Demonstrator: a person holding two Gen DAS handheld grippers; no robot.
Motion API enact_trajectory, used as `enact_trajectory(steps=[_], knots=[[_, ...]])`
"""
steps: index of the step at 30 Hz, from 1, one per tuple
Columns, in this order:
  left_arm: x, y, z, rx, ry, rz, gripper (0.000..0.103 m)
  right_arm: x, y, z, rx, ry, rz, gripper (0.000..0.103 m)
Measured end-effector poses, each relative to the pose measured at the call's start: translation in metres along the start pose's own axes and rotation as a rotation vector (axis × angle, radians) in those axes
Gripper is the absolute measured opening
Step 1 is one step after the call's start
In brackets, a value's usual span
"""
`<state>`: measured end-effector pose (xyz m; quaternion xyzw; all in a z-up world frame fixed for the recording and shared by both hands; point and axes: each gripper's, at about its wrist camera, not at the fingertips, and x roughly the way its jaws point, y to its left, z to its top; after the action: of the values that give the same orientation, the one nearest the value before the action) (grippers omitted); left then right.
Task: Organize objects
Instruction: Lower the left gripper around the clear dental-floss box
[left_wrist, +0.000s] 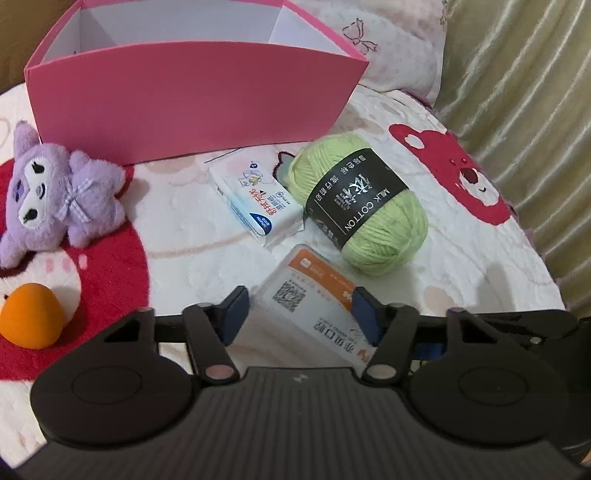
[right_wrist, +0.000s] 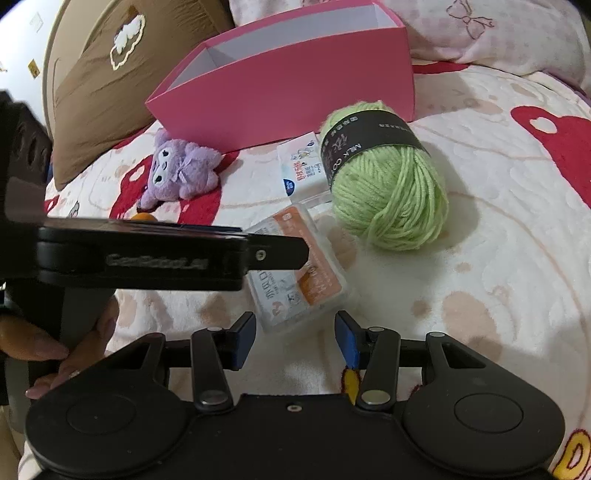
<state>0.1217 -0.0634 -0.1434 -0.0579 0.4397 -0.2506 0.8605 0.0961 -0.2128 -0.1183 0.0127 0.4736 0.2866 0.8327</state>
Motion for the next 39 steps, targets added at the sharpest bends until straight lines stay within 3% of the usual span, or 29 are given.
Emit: enact_trajectory(steps=[2, 4, 7, 13, 20, 27, 30, 39], knots=[[-0.005, 0.003, 0.0, -0.013, -0.004, -0.044, 0.052, 0.0, 0.0, 0.0, -0.002, 0.005, 0.002, 0.055], [-0.009, 0.01, 0.001, -0.049, 0.021, -0.112, 0.052, -0.002, 0.003, 0.001, -0.018, -0.001, -0.049, 0.055], [-0.013, 0.015, 0.001, -0.1, 0.038, -0.129, 0.052, -0.006, 0.016, 0.001, -0.133, -0.025, -0.114, 0.06], [-0.017, 0.018, -0.011, -0.152, 0.143, -0.134, 0.052, 0.002, 0.011, 0.01, -0.143, 0.02, -0.064, 0.066], [-0.019, 0.036, -0.012, -0.309, 0.181, -0.124, 0.053, 0.019, 0.029, 0.024, -0.342, 0.059, -0.004, 0.085], [-0.021, 0.045, -0.008, -0.343, 0.11, -0.026, 0.053, 0.032, 0.016, 0.028, -0.23, 0.043, 0.072, 0.089], [-0.013, 0.047, -0.008, -0.34, 0.123, -0.051, 0.042, 0.03, 0.014, 0.025, -0.2, 0.015, 0.097, 0.09], [-0.009, 0.05, -0.014, -0.458, 0.096, -0.016, 0.042, 0.039, 0.012, 0.024, -0.182, -0.016, 0.084, 0.093]])
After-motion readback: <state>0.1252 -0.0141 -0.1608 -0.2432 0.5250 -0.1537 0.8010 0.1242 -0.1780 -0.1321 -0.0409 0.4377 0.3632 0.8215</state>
